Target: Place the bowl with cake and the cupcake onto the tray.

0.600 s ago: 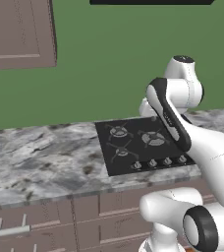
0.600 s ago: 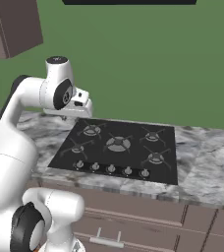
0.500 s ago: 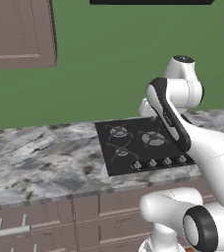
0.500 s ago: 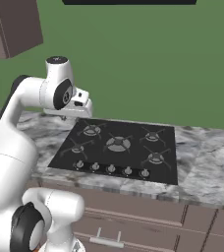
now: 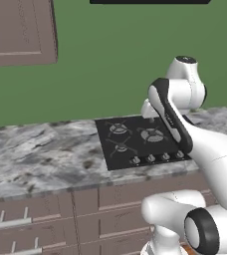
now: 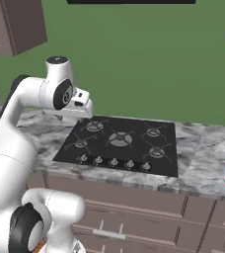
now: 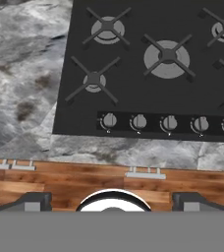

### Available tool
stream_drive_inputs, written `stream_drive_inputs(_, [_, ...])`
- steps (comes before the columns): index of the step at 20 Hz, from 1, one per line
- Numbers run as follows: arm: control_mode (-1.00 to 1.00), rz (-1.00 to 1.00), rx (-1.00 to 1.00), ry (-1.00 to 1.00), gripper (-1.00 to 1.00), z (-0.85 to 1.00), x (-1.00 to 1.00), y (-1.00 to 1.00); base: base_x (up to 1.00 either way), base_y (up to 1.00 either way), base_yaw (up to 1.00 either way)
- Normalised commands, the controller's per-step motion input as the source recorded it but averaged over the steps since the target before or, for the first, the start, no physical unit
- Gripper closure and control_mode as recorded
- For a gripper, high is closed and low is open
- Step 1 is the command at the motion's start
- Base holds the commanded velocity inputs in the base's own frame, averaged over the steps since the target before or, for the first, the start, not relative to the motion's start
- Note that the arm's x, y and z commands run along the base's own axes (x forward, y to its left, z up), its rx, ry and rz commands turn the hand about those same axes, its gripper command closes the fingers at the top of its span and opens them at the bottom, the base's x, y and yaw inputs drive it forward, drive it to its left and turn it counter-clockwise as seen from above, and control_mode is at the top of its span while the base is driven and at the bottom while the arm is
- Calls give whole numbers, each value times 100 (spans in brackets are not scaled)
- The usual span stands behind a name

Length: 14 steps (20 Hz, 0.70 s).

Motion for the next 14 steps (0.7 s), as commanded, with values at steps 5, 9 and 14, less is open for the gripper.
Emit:
stream_drive_inputs(5, [100,0,0,0,-100,0,0,0,-1,-35,0])
stream_drive_inputs(9, [100,0,0,0,-100,0,0,0,0,-67,0])
stream_drive_inputs(14, [100,0,0,0,-100,0,0,0,0,-72,0])
